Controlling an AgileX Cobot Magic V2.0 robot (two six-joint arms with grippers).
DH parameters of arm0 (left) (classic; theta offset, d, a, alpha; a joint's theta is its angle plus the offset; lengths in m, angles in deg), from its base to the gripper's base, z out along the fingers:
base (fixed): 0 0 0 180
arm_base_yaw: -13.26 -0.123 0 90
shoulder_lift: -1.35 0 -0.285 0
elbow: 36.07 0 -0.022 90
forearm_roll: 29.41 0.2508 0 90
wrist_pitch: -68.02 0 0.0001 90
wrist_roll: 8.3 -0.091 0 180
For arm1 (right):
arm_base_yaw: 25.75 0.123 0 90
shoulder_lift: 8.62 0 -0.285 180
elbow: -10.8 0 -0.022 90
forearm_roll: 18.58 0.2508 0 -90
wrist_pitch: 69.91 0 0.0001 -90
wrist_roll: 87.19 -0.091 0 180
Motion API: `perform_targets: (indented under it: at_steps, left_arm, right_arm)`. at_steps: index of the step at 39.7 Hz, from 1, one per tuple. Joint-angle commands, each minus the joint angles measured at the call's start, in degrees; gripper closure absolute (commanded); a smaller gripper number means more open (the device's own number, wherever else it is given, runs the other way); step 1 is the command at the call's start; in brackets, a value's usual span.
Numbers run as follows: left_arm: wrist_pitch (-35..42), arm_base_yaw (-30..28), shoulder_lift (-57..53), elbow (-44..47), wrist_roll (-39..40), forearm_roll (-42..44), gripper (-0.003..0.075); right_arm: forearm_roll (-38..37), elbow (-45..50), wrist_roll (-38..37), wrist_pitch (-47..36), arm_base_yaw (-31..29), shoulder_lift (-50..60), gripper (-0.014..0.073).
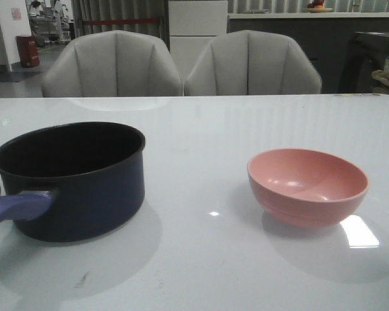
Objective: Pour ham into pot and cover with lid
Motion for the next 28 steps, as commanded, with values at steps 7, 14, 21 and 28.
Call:
perform_targets:
  at_steps: [7,14,21,28]
  left_arm:
    - [-0.1,-0.12,-2.29,-1.76,0.67,0.2,0.0498]
    - [0.79,-0.12,-2.29,-1.76,0.67,0.45,0.0589]
    - [1.28,-0.12,-2.29,-1.76,-0.92,0.54,0.0596]
    - [1.4,-0.12,-2.82,-2.07,-2.27,0.57,0.0596]
  right_arm:
    - [-0.16,-1.6,0.48,-4.72,0.01,-0.44,0.0445]
    - [-0.16,-1.6,0.48,-4.72,0.01,-0.44,0.0445]
    - [-0.16,-1.6,0.48,-4.72,0.01,-0.44,0.0445]
    - [-0.16,-1.6,0.48,-4.72,0.01,-0.44,0.0445]
